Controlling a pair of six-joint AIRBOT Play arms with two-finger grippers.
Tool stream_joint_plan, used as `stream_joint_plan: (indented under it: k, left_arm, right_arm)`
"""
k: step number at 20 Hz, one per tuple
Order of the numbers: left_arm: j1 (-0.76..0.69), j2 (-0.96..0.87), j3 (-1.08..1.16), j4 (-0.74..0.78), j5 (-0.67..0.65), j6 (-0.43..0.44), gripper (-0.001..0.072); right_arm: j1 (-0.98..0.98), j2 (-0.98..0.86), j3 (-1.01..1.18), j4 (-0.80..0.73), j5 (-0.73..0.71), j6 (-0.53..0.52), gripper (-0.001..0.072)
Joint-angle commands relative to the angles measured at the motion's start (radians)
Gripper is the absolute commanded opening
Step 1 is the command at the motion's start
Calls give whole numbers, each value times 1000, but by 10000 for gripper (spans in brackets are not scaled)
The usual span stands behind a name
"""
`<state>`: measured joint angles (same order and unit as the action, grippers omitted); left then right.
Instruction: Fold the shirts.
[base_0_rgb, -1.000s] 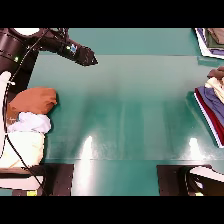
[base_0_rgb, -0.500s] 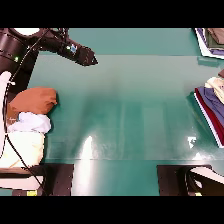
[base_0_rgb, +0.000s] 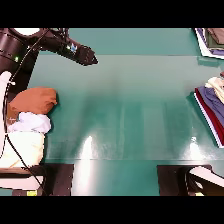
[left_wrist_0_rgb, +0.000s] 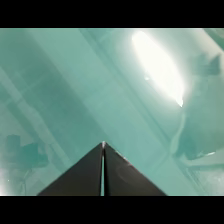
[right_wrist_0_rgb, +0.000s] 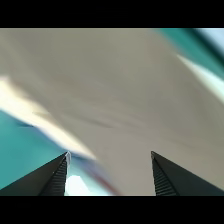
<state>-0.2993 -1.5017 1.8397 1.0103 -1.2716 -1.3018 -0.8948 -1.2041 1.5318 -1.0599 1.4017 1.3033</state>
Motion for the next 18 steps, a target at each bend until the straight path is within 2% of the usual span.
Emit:
stream_joint_plan:
  k: [1, 6, 7, 10, 14, 18]
  left_arm:
    - [0, 0, 0, 0, -12, 0, 31]
    - [0, 0, 0, 0, 3, 0, 31]
    - [0, 0, 0, 0, 11, 0, 31]
    - [0, 0, 0, 0, 20, 0, 31]
    - [0, 0, 0, 0, 32, 0, 32]
    - [0, 0, 0, 0, 34, 0, 31]
  right_arm:
    - [232, 0, 34, 152, 6, 9, 596]
    - [623, -1, 33, 142, -65, 8, 592]
    - [680, -2, 33, 143, -81, 8, 508]
    - [814, -2, 33, 142, -119, 5, 17]
    - [888, -2, 33, 143, -145, 5, 18]
    - [882, -2, 33, 143, -142, 5, 18]
